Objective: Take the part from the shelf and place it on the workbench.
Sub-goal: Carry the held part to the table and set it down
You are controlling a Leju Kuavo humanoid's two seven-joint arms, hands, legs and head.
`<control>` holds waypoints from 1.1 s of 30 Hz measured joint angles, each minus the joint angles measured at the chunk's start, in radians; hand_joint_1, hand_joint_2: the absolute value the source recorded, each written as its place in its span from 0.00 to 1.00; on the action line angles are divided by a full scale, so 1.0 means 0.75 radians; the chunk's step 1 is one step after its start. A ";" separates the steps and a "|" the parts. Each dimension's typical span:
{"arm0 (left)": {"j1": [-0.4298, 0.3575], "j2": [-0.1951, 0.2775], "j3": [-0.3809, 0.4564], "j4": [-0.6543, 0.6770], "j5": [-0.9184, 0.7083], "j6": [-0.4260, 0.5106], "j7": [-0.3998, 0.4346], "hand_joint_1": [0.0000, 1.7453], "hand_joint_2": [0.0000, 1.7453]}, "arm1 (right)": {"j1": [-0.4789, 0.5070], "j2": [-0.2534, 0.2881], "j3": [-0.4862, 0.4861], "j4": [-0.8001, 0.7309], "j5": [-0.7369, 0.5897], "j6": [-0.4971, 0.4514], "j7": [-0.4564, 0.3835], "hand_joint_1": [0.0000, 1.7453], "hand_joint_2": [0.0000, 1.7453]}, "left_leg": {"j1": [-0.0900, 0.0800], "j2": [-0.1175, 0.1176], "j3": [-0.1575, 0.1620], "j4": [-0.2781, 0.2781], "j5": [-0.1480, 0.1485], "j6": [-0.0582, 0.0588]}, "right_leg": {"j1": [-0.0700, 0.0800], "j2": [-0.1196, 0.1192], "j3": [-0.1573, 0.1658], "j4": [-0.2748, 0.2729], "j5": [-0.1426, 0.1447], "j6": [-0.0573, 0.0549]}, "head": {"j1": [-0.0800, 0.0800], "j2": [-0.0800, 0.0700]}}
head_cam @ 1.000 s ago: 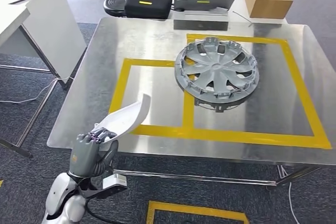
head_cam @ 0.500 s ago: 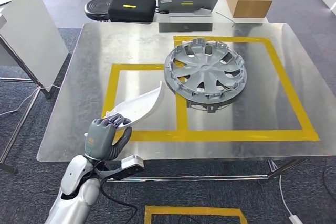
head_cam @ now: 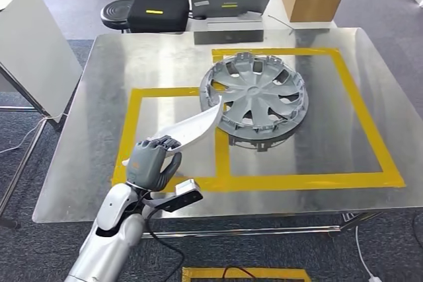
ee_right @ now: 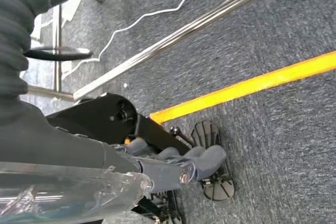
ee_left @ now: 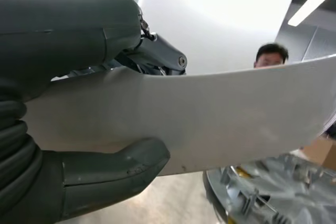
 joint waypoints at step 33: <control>-0.049 -0.023 0.141 0.131 0.108 0.159 0.125 0.00 0.00 | 0.008 0.013 0.000 0.003 0.002 0.069 -0.023 0.00 0.00 | -0.026 -0.008 -0.129 -0.013 0.134 0.045 | 0.000 0.025 0.076 -0.113 0.002 0.008 | -0.001 0.000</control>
